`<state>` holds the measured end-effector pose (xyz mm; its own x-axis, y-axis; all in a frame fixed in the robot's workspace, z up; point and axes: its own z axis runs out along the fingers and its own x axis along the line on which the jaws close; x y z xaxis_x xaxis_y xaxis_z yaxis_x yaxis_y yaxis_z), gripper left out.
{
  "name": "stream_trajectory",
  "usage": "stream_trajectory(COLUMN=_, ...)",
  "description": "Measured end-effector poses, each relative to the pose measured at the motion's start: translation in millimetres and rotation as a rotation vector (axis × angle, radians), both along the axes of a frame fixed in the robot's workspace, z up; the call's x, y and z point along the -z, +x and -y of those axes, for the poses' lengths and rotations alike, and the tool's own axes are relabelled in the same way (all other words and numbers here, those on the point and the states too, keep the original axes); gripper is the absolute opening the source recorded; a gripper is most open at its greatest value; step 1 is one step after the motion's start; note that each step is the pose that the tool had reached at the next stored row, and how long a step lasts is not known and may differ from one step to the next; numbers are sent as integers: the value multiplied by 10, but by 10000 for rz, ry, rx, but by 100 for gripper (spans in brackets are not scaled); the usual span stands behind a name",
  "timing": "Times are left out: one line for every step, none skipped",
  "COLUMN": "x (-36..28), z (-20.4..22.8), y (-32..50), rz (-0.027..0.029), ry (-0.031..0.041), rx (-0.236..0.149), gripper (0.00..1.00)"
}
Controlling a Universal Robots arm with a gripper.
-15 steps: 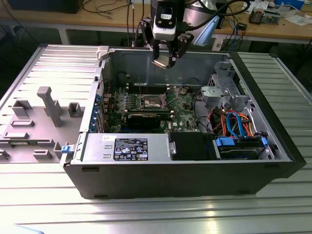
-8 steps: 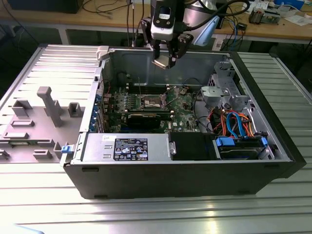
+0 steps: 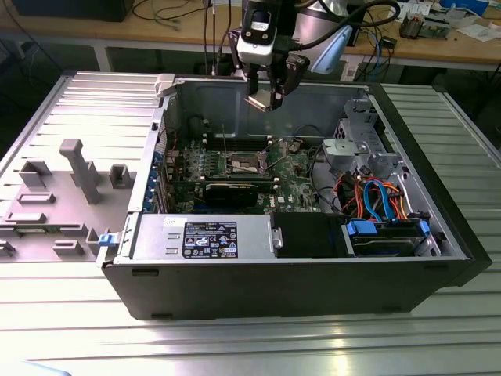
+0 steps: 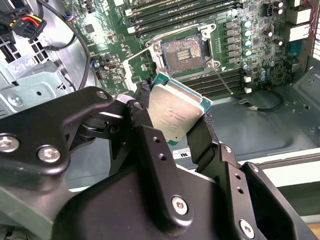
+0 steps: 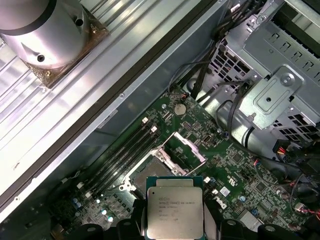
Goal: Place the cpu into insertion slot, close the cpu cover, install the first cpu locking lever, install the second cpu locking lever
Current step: 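Place the cpu into insertion slot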
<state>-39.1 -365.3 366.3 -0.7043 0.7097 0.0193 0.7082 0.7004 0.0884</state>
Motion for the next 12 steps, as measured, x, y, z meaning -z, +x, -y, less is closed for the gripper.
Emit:
stream_trajectory(x=0, z=0, y=0, rz=0, ry=0, rx=0, gripper=54)
stream_trajectory(x=0, z=0, y=0, rz=0, ry=0, rx=1, gripper=54)
stream_trajectory(x=0, z=0, y=0, rz=0, ry=0, rx=1, gripper=54)
stream_trajectory(x=0, z=0, y=0, rz=0, ry=0, rx=1, gripper=54)
stream_trajectory(x=0, z=0, y=0, rz=0, ry=0, rx=3, gripper=54)
stream_trajectory(x=0, z=0, y=0, rz=0, ry=0, rx=4, gripper=54)
stream_trajectory(x=0, z=0, y=0, rz=0, ry=0, rx=13, gripper=54)
stream_trajectory(x=0, z=0, y=0, rz=0, ry=1, rx=31, gripper=54)
stream_trajectory(x=0, z=0, y=0, rz=1, ry=0, rx=53, gripper=54)
stream_trajectory(x=0, z=0, y=0, rz=1, ry=1, rx=80, gripper=54)
stream_trajectory(x=0, z=0, y=0, rz=1, ry=0, rx=117, gripper=54)
stream_trajectory(x=1, z=0, y=0, rz=0, ry=-1, rx=264, gripper=54)
